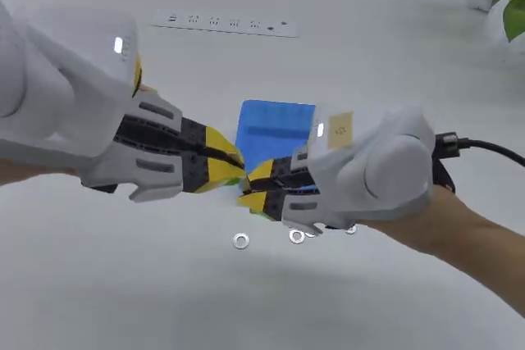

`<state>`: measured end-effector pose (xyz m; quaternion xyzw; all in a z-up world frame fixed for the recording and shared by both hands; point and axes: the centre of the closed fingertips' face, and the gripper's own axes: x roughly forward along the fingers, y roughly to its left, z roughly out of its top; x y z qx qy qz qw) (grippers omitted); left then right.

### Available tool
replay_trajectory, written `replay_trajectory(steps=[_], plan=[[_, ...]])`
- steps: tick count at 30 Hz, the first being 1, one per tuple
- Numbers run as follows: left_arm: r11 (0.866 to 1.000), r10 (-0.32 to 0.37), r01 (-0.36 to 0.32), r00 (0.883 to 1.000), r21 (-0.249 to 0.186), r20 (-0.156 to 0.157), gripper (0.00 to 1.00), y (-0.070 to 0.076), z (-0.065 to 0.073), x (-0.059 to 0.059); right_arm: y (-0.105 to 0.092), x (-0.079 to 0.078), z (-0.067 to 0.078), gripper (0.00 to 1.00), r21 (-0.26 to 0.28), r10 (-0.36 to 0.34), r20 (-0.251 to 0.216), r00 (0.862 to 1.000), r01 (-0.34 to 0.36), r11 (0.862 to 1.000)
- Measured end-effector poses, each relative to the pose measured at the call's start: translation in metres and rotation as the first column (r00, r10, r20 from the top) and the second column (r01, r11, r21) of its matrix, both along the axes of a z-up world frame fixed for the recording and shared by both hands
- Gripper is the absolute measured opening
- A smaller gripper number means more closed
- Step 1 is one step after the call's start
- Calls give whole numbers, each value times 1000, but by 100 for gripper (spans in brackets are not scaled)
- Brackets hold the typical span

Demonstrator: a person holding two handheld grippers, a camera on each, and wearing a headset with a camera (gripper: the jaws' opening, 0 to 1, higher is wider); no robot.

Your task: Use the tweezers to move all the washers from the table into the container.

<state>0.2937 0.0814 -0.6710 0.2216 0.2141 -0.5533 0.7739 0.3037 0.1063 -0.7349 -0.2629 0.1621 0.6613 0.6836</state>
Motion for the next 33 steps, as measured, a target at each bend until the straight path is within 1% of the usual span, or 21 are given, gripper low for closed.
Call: replay_trajectory(steps=[1, 2, 4, 6, 7, 10, 13, 16, 17, 24, 30, 33], plan=[[1000, 3, -3, 1000, 0, -1, 7, 1, -2, -2, 1, -4, -4, 9, -4, 7, -10, 1000, -7, 1000], [1000, 7, -8, 1000, -3, -12, 7, 1, -5, -5, 2, -6, -6, 9, -9, 9, -15, 1000, -9, 1000], [1000, 7, -7, 1000, -3, -22, 7, 2, -10, -10, 4, -13, -12, 9, -20, 22, -24, 999, -23, 1000], [1000, 11, -12, 999, -2, -42, 7, 3, -16, -15, 6, -19, -19, 9, -22, 26, -46, 999, -27, 999], [1000, 13, -13, 999, 2, -51, 7, 4, -21, -17, 7, -23, -23, 9, -25, 29, -58, 998, -31, 999], [1000, 14, -13, 997, 10, -71, 7, 5, -30, -22, 7, -30, -33, 9, -38, 32, -76, 997, -35, 999], [1000, 21, -21, 996, 6, -91, 7, 5, -37, -23, 8, -31, -39, 9, -44, 29, -83, 996, -33, 998], [999, 32, -32, 994, 8, -104, 7, 7, -43, -22, 6, -30, -45, 9, -57, 23, -82, 996, -28, 998], [999, 39, -39, 993, 5, -113, 7, 8, -45, -20, 6, -29, -47, 9, -61, 23, -77, 997, -27, 998], [999, 43, -42, 993, 9, -112, 7, 7, -45, -14, 7, -23, -48, 10, -57, 2, -79, 997, -7, 998], [999, 43, -43, 992, 4, -119, 7, 7, -46, -12, 6, -20, -49, 10, -57, -8, -82, 997, 3, 998], [999, 38, -38, 992, 7, -120, 7, 6, -46, -12, 6, -21, -49, 11, -53, -12, -94, 996, 7, 999]])
